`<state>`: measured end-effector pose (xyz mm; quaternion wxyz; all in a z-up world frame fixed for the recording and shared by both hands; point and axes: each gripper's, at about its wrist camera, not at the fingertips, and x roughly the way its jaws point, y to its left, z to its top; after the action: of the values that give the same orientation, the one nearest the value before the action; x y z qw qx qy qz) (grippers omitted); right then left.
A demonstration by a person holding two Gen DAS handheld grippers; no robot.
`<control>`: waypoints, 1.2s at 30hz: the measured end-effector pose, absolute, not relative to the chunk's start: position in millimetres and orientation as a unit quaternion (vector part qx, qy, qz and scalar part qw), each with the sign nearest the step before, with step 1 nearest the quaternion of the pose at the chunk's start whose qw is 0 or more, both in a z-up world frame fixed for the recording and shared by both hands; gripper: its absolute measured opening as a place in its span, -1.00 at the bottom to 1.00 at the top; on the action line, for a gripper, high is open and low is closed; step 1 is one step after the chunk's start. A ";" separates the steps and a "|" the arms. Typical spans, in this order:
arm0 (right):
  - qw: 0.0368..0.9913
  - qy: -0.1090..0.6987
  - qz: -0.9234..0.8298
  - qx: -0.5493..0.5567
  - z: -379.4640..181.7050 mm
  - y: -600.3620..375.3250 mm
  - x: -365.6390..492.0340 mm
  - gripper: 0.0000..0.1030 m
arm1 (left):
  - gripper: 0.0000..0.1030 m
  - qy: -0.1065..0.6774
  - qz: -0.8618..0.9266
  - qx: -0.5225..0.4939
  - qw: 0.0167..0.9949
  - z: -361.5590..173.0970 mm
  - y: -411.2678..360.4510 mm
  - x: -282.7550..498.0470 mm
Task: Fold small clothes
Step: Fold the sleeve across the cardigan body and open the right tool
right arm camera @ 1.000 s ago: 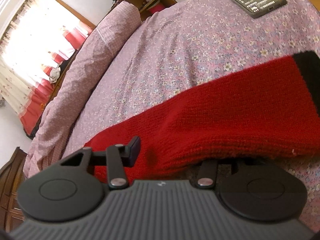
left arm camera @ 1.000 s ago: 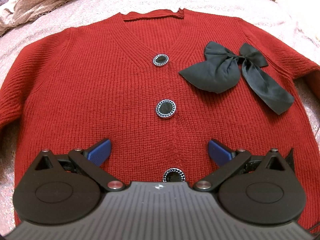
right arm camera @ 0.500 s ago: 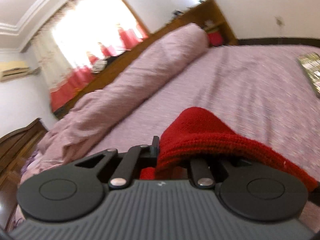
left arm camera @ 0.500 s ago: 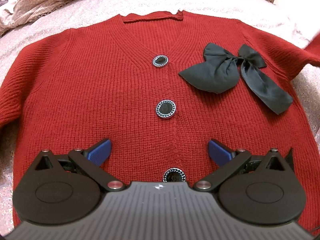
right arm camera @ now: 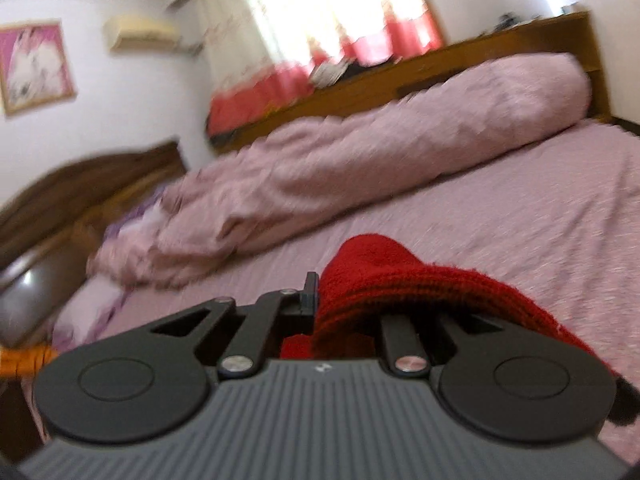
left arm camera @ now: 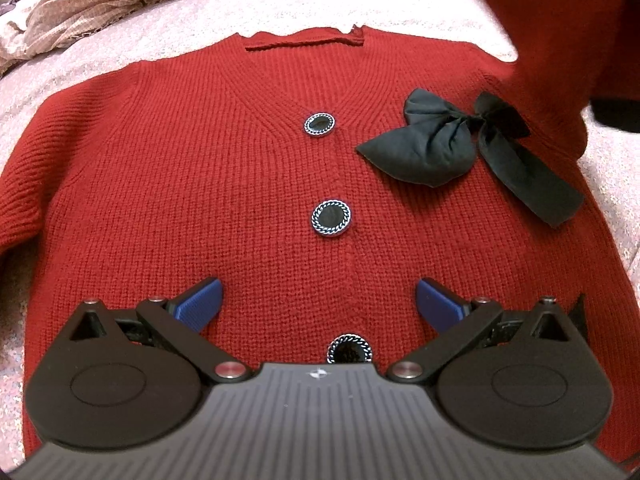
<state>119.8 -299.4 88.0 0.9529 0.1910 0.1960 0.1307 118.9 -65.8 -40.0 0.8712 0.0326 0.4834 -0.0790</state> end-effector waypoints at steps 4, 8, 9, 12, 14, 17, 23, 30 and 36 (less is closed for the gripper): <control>0.943 0.237 0.168 0.160 67.9 -266.9 141.9 -0.76 | 1.00 0.479 -0.084 0.032 0.873 -40.3 -65.0 116.8; 0.932 0.268 0.201 0.138 49.5 -239.2 155.7 -0.75 | 1.00 0.475 -0.085 0.035 0.875 -41.0 -65.7 115.6; 0.929 0.275 0.207 0.134 44.2 -234.4 157.6 -0.75 | 1.00 0.475 -0.085 0.035 0.875 -41.1 -65.8 115.2; 0.919 0.303 0.225 0.116 27.9 -218.8 167.0 -0.71 | 1.00 0.472 -0.087 0.035 0.877 -41.2 -65.3 114.4; 0.908 0.331 0.233 0.110 15.7 -212.4 173.9 -0.71 | 1.00 0.471 -0.090 0.035 0.877 -41.0 -64.6 113.1; 0.888 0.374 0.242 0.112 -2.5 -207.0 180.8 -0.61 | 1.00 0.470 -0.093 0.036 0.877 -40.4 -64.1 113.2; 0.871 0.405 0.253 0.113 -11.9 -202.0 173.9 -0.14 | 1.00 0.471 -0.100 0.037 0.875 -38.4 -62.7 110.5; 0.860 0.404 0.263 0.165 17.3 -228.2 143.5 0.09 | 1.00 0.470 -0.107 0.028 0.876 -27.5 -54.0 109.1; 0.874 0.376 0.252 0.174 40.5 -267.4 100.7 0.11 | 1.00 0.439 -0.094 0.046 0.892 -5.0 -48.3 98.6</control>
<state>100.7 -267.4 40.5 0.8744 0.1744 0.3762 0.2519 98.6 -48.3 -5.0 0.8922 0.0462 0.4394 -0.0941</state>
